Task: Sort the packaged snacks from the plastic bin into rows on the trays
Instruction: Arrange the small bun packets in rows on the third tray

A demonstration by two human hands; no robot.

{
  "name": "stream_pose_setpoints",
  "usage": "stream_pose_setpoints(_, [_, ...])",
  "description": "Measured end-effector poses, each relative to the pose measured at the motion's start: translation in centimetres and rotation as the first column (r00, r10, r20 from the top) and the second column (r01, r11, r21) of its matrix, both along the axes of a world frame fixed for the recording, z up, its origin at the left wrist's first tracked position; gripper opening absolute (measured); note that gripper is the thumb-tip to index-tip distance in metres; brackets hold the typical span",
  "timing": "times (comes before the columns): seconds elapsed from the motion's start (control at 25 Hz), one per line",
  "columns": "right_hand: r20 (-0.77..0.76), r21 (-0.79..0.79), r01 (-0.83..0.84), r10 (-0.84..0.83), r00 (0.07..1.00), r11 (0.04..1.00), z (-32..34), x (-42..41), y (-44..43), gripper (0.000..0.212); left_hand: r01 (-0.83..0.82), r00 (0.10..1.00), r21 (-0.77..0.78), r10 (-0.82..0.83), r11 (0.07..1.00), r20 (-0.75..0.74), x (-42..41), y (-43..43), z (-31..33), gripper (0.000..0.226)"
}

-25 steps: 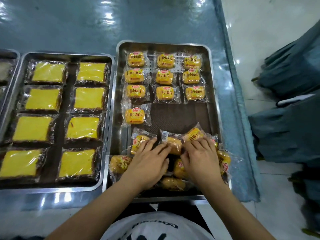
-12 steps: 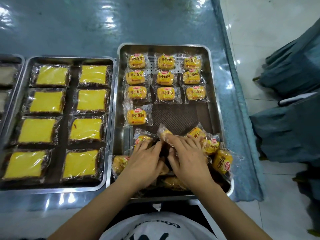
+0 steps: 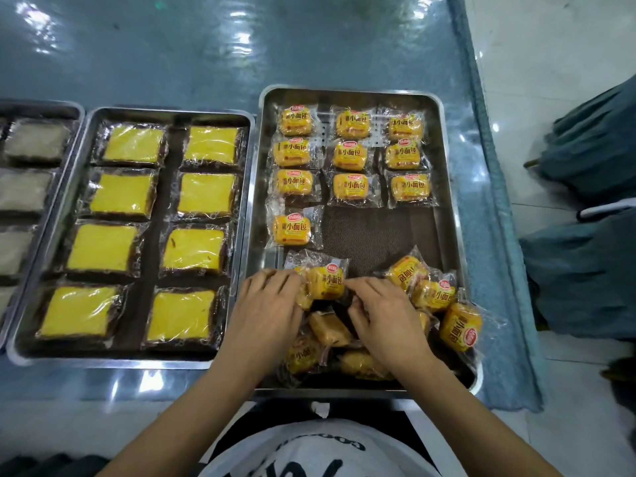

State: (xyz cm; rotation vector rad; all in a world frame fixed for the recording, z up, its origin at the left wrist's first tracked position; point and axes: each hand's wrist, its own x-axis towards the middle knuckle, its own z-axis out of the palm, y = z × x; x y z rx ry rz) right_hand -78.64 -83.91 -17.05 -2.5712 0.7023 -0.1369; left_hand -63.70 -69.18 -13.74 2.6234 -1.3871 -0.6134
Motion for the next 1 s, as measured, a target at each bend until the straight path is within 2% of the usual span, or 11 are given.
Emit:
stream_pose_setpoints(0.2, [-0.166,-0.086,-0.098,0.083,0.983,0.991,-1.2,0.1,0.7,0.045,0.16,0.987,0.097,-0.161,0.982,-0.002,-0.5,-0.2,-1.3,0.051])
stream_pose_setpoints(0.44, [-0.25,-0.174,-0.029,-0.016,0.968,0.984,-1.4,-0.7,-0.3,0.05,0.294,0.955,0.157,-0.294,0.943,-0.026,-1.4,-2.3,-2.3,0.061])
stream_pose_setpoints(0.8, [-0.324,-0.181,0.067,-0.123,0.938,0.981,-1.5,0.9,-2.2,0.062,0.301,0.95,0.149,-0.309,0.942,0.035,-0.4,-7.7,-3.9,0.064])
stream_pose_setpoints(1.0, [-0.361,-0.175,0.054,-0.115,0.926,0.983,-1.9,2.9,-4.0,0.063,0.27,0.958,0.165,-0.282,0.949,0.055,0.9,-9.6,-4.3,0.064])
